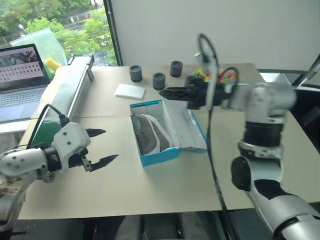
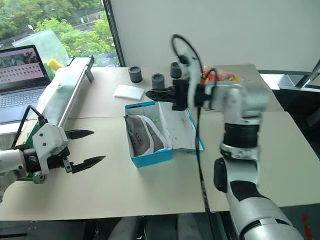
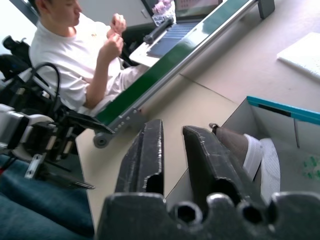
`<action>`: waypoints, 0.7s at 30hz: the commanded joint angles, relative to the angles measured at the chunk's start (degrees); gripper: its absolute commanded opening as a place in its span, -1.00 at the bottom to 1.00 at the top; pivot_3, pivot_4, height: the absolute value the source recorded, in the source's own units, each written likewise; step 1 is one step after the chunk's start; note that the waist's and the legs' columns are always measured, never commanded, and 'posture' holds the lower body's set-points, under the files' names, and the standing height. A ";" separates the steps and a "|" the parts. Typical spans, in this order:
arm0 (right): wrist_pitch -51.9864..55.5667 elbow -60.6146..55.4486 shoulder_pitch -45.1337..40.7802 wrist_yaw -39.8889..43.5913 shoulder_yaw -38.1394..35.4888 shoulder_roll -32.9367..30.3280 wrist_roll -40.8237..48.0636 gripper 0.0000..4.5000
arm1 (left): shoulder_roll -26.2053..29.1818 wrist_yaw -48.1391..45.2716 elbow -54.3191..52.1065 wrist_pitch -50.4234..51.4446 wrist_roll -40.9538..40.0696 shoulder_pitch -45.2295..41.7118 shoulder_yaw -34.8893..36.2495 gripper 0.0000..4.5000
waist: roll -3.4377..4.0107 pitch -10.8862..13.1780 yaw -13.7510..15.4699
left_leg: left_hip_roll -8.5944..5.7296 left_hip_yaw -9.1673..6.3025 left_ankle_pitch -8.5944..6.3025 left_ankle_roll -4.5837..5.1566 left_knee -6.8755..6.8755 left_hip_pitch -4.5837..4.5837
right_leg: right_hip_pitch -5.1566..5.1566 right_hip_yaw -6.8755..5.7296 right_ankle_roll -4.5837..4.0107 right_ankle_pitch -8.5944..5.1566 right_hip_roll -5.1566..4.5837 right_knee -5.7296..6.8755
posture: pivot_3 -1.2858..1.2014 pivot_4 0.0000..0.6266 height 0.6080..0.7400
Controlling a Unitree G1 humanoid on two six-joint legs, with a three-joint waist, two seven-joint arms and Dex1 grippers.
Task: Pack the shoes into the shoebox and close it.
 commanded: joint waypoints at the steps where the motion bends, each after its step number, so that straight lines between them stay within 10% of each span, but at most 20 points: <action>1: 2.08 -15.76 10.93 8.14 0.22 -8.92 11.81 0.08 | -0.63 1.23 -1.53 -0.88 0.13 -0.23 0.26 1.00 | 0.00 0.00 0.07 | 0.01 0.00 0.00 0.01 0.01 0.03 | 0.08 -0.07 0.01 -0.01 0.01 -0.04 | 0.03 -0.52 0.87; 6: -5.92 -25.32 26.87 14.50 5.88 -22.52 14.95 0.81 | -0.53 1.22 -0.49 -1.41 0.20 -1.32 -0.70 1.00 | 0.01 0.01 -0.05 | -0.01 0.12 -0.03 0.05 0.13 -0.01 | 0.13 -0.04 0.09 -0.06 0.00 -0.04 | 0.03 -0.52 0.87; 11: -16.28 -25.74 39.43 1.29 23.60 -25.85 0.64 0.81 | -0.16 0.60 1.06 -2.21 0.64 -3.14 -2.57 1.00 | -0.18 -0.09 -0.26 | 0.06 0.26 -0.03 0.05 0.15 0.19 | 0.28 0.03 0.47 -0.32 0.12 -0.06 | 0.03 -0.52 0.87; 20: -17.11 -19.02 45.65 -16.02 21.92 -13.20 -4.85 0.81 | 0.49 -0.37 2.57 -2.87 0.82 -4.72 -3.75 1.00 | -0.27 -0.12 0.82 | 0.01 0.24 -0.02 0.06 0.38 -0.01 | 0.18 0.15 0.26 -0.10 0.03 -0.04 | 0.03 -0.52 0.87; 21: -17.44 -18.44 46.05 -17.40 21.50 -12.12 -5.27 0.59 | 0.55 -0.46 2.75 -2.91 0.86 -4.93 -3.86 1.00 | -0.27 -0.12 0.90 | 0.02 0.23 -0.03 0.06 0.38 -0.04 | 0.16 0.14 0.24 -0.09 0.03 -0.05 | 0.03 -0.52 0.87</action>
